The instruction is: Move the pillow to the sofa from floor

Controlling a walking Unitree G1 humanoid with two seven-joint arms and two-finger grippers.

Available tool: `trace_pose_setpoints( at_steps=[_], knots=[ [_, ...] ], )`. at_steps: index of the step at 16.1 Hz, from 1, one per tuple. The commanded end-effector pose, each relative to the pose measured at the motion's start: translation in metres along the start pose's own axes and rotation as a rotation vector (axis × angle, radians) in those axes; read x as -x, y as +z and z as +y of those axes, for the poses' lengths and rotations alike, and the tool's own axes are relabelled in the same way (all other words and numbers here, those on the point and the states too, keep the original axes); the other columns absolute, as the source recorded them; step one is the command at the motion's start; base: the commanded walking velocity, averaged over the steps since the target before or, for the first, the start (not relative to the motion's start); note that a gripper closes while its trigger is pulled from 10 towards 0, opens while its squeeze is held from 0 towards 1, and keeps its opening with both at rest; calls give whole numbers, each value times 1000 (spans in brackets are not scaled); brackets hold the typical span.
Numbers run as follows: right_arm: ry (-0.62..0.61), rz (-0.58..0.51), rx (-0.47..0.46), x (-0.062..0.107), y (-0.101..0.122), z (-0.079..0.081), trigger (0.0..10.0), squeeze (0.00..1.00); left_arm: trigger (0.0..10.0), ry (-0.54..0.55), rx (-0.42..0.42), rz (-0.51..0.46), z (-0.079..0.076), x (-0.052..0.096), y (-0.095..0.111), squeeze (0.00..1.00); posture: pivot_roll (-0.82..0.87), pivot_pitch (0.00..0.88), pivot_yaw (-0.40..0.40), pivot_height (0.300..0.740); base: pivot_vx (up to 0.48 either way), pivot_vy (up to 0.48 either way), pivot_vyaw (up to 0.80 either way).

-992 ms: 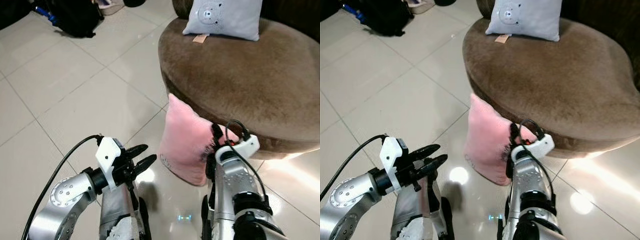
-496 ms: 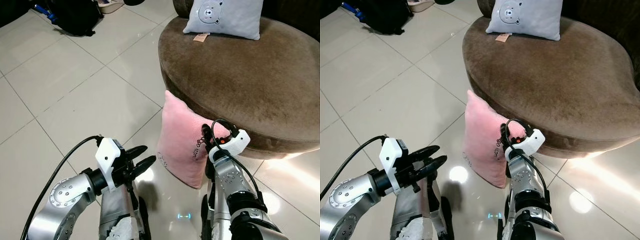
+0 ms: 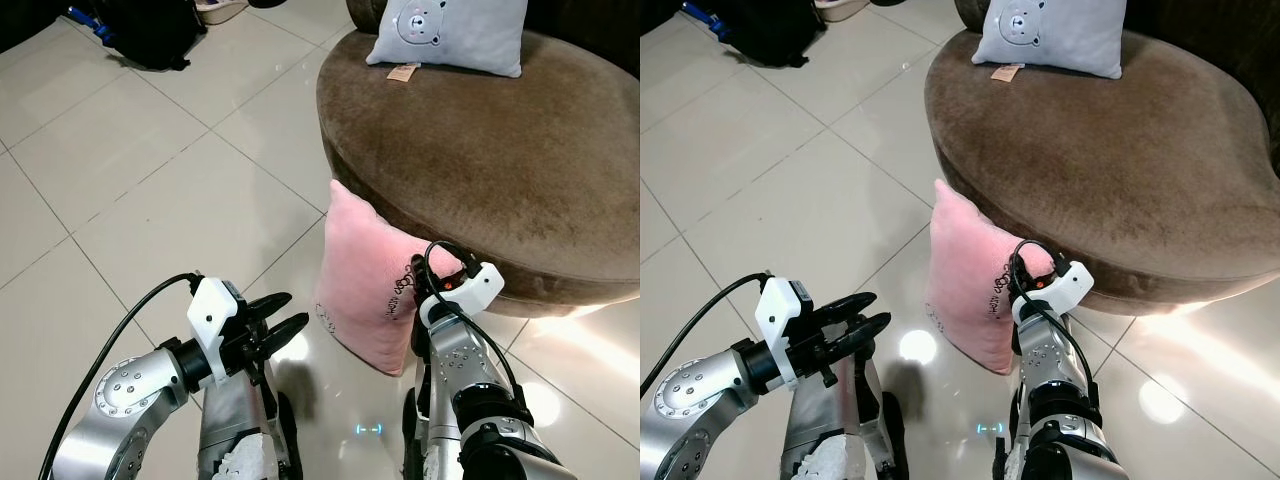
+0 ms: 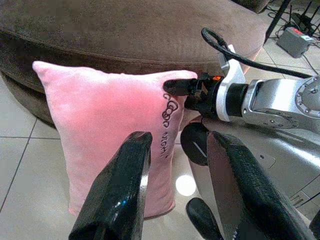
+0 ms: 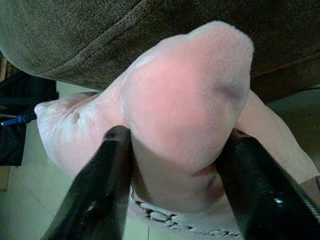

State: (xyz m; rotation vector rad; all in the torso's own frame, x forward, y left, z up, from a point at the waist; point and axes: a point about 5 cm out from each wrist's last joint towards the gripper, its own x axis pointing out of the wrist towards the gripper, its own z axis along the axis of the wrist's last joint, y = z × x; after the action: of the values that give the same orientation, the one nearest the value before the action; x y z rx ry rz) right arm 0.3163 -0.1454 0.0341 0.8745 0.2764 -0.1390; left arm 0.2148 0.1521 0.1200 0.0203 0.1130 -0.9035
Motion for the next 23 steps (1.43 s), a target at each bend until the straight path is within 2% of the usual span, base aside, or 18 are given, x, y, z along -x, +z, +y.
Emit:
trace_pose_setpoints(
  at_steps=[1,8,13,14,15,16,17,20,21,22,23],
  knots=[
    [-14,24,-12,1,-9,-1,0,0,10000,7,-1,22,1,4,-3,0,127,255,139,477,0,0,0],
    [5,18,-30,0,-9,1,0,0,10000,-1,-13,14,-1,-3,1,0,133,235,136,477,0,0,0],
    [79,36,-48,0,-13,10,0,0,10000,-5,-18,9,-1,-11,4,0,126,201,125,477,0,0,0],
    [162,30,-47,2,-11,27,0,0,10000,14,-22,-4,5,-15,0,0,88,142,101,477,0,0,0],
    [224,4,-54,6,-4,43,0,0,10000,29,-26,-16,10,-19,-2,0,72,125,94,477,0,0,0],
    [251,-25,-69,7,4,52,0,0,10000,39,-23,-23,13,-22,-2,0,56,106,86,477,0,0,0],
    [307,-71,-90,15,17,69,0,0,10000,52,-27,-33,15,-22,-1,0,47,95,83,477,0,0,0],
    [428,-248,-137,35,77,116,0,0,10000,119,-53,-118,20,-24,10,0,-7,53,65,477,0,0,0],
    [435,-286,-144,39,89,120,0,0,10000,127,-63,-146,20,-26,14,0,-8,39,60,477,0,0,0],
    [430,-368,-146,45,111,125,0,0,10000,146,-86,-189,20,-27,23,0,-10,9,55,477,0,0,0],
    [389,-464,-109,50,134,126,0,0,10000,162,-103,-234,20,-31,35,0,-10,0,52,477,0,0,0]
  ],
)
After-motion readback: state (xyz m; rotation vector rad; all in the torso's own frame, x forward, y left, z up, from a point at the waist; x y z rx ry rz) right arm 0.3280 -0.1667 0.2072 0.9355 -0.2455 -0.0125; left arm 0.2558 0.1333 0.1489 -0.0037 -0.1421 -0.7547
